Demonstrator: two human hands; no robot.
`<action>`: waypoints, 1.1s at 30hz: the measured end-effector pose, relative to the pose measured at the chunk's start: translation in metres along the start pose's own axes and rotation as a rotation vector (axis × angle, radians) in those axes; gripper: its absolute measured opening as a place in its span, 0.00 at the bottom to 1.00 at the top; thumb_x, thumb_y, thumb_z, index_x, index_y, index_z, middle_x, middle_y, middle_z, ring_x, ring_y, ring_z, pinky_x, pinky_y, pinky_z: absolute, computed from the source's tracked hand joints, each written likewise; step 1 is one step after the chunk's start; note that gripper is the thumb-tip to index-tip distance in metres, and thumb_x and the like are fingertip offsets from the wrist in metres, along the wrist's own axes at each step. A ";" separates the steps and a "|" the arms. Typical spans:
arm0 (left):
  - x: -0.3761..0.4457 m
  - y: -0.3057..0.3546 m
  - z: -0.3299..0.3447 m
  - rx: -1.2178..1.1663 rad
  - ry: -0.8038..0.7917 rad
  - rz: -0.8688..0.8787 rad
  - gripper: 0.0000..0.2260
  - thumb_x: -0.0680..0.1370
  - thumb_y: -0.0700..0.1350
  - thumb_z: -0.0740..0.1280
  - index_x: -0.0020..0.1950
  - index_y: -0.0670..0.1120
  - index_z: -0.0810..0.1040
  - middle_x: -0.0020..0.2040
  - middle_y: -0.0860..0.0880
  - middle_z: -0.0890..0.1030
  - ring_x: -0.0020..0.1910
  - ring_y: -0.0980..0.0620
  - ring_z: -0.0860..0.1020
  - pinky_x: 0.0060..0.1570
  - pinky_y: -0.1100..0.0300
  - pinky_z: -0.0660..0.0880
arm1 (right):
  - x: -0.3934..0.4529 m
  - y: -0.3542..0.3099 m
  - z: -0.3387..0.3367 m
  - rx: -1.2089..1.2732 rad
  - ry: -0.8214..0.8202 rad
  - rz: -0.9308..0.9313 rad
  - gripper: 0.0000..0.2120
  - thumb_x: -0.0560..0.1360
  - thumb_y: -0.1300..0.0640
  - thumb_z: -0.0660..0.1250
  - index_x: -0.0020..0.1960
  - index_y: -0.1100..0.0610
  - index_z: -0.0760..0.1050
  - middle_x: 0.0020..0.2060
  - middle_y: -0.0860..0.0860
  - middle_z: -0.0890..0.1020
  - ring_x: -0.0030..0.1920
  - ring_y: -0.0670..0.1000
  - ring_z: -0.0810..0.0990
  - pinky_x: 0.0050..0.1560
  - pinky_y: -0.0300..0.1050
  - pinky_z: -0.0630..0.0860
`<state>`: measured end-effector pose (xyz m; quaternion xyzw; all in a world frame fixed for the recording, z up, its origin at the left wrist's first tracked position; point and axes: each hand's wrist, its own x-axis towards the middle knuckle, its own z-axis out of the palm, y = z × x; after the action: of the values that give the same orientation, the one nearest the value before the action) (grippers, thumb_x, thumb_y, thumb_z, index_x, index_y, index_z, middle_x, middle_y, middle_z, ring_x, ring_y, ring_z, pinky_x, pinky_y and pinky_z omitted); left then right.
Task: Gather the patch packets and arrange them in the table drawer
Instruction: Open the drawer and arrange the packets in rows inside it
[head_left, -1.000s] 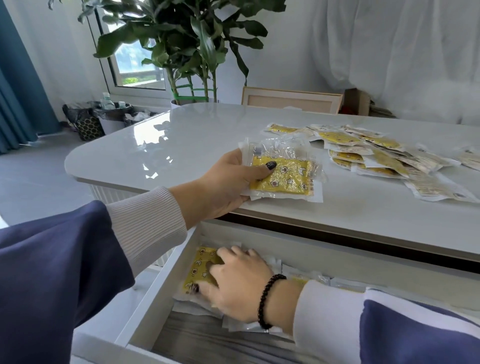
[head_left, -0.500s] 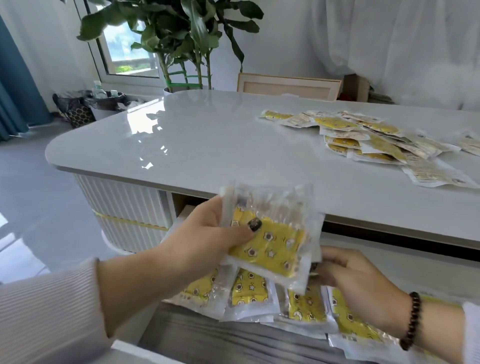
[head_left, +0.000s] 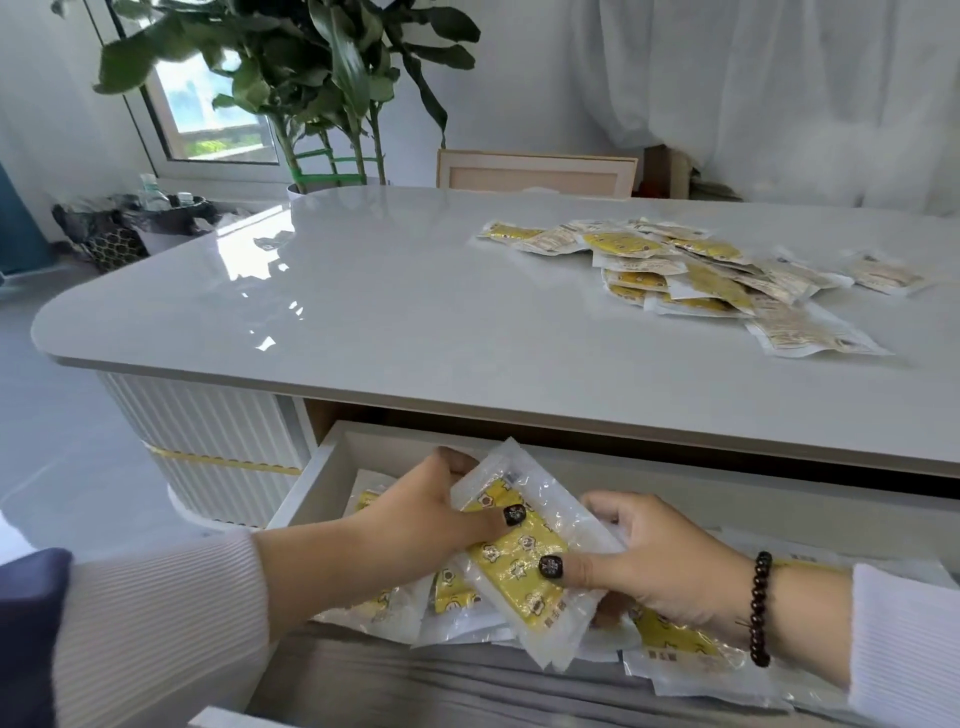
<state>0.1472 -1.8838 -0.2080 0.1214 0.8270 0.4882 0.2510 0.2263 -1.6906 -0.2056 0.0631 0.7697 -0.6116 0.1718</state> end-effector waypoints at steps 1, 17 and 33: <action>0.003 0.000 0.004 -0.010 0.046 0.000 0.24 0.68 0.53 0.77 0.58 0.52 0.70 0.53 0.51 0.79 0.50 0.51 0.81 0.52 0.50 0.79 | -0.001 0.002 -0.001 -0.026 0.002 0.046 0.14 0.66 0.55 0.76 0.48 0.58 0.79 0.41 0.53 0.86 0.36 0.49 0.83 0.30 0.42 0.78; 0.022 0.007 0.046 0.368 -0.097 0.324 0.10 0.75 0.46 0.69 0.55 0.54 0.75 0.53 0.59 0.79 0.51 0.66 0.76 0.55 0.62 0.76 | -0.051 0.041 -0.072 0.020 0.256 0.400 0.08 0.74 0.62 0.69 0.50 0.67 0.76 0.31 0.59 0.81 0.23 0.50 0.75 0.20 0.38 0.66; 0.014 0.010 0.071 1.057 -0.250 0.660 0.28 0.76 0.66 0.58 0.74 0.60 0.58 0.73 0.63 0.61 0.72 0.63 0.58 0.68 0.69 0.51 | -0.054 0.038 -0.069 -0.921 0.219 0.267 0.26 0.72 0.33 0.60 0.26 0.52 0.65 0.21 0.50 0.72 0.22 0.47 0.72 0.26 0.38 0.69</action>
<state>0.1724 -1.8192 -0.2314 0.5333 0.8400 0.0477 0.0880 0.2750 -1.6089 -0.2087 0.1426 0.9589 -0.1701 0.1766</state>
